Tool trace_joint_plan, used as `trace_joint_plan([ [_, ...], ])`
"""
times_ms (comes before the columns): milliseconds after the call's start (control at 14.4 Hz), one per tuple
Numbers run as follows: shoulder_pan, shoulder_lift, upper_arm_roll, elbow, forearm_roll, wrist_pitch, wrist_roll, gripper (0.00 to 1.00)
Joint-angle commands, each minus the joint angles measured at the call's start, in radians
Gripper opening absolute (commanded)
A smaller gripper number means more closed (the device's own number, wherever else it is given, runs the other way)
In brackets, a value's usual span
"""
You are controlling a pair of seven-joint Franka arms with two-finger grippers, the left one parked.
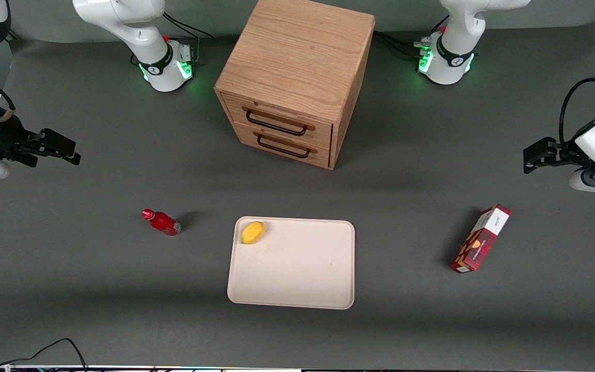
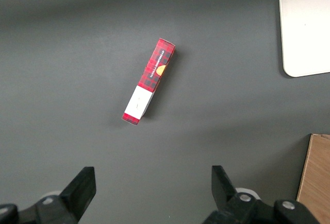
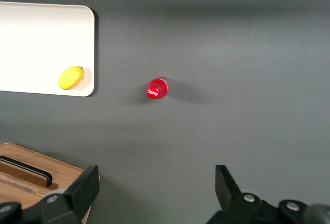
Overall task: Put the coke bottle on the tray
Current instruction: 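Move the open right gripper down over the red Coca-Cola bottle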
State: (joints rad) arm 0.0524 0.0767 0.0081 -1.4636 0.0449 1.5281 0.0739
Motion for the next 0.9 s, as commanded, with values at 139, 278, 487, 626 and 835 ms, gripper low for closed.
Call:
trace_joint_plan([
  [139,0.006,-0.005,-0.007,-0.006,0.020,-0.025,0.015,1.00],
  [278,0.001,0.015,-0.007,-0.011,0.029,-0.020,0.023,1.00],
  [487,0.012,0.020,-0.004,-0.102,0.032,0.097,0.020,1.00],
  [626,0.011,0.020,0.016,-0.191,0.032,0.189,0.014,1.00],
  [835,0.012,0.020,0.044,-0.334,0.012,0.355,0.011,1.00],
])
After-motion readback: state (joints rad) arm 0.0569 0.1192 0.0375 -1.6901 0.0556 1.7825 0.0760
